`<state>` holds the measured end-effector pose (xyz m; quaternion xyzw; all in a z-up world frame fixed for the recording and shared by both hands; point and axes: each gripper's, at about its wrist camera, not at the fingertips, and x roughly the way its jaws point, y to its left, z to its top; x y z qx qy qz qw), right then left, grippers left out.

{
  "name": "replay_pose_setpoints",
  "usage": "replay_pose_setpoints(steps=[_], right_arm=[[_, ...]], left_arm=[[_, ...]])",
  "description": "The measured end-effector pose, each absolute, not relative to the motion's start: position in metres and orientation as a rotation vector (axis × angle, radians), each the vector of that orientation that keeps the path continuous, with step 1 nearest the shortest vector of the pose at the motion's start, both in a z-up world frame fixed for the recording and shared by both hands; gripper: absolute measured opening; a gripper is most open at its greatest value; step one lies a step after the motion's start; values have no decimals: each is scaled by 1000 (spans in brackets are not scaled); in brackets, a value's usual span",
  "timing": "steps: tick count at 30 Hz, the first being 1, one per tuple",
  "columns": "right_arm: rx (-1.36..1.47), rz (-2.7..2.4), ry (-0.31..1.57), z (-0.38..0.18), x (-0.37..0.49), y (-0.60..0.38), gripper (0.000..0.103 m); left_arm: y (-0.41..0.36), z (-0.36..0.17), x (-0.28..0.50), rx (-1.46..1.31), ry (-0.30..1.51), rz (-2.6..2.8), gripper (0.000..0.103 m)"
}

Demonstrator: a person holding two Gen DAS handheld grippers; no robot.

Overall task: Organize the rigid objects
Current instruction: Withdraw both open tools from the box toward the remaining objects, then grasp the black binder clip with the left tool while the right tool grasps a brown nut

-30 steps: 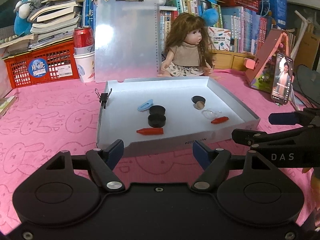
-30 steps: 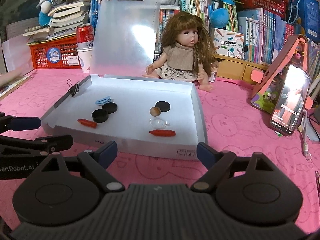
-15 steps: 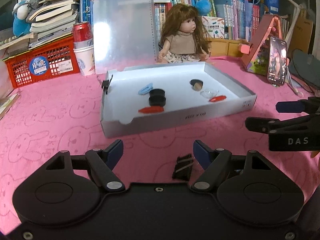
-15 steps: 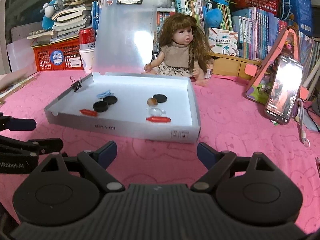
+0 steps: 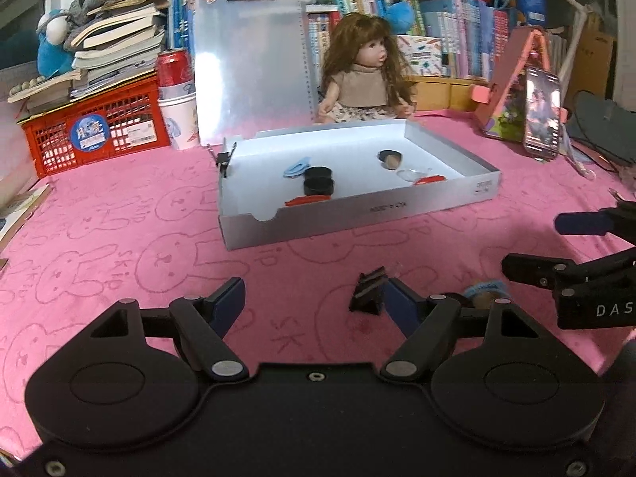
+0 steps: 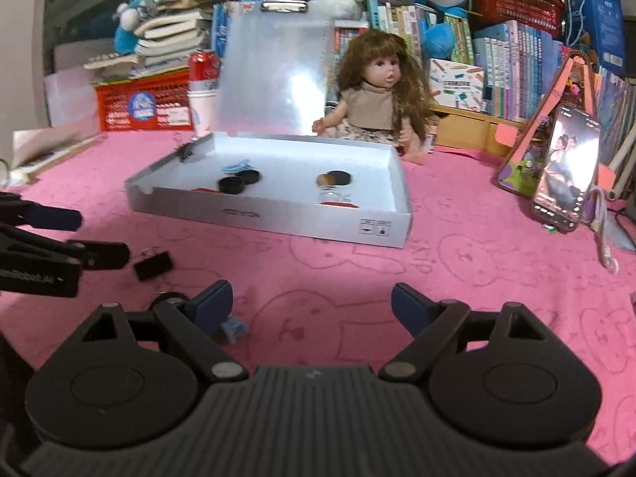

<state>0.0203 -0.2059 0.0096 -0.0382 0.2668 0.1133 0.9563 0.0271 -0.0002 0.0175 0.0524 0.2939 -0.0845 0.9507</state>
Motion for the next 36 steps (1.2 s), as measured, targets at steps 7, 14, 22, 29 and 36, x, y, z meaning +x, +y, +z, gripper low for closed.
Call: replay_pose_setpoints(steps=[7,14,22,29,36], right_arm=[[-108,315,539,10,-1,-193,61],[-151,419,552,7,-11,-175,43],[-177,401,579,-4,1,-165,31],[-144,385,578,-8,13,-169,37],[-107,374,571,-8,17,-171,21]], left_arm=[[-10,14,16,132,604,-216,63],[-11,11,26,79,628,-241,41],[-22,5,47,85,630,-210,41],[-23,-4,59,49,638,-228,30],[-27,-2,55,48,629,-236,21]])
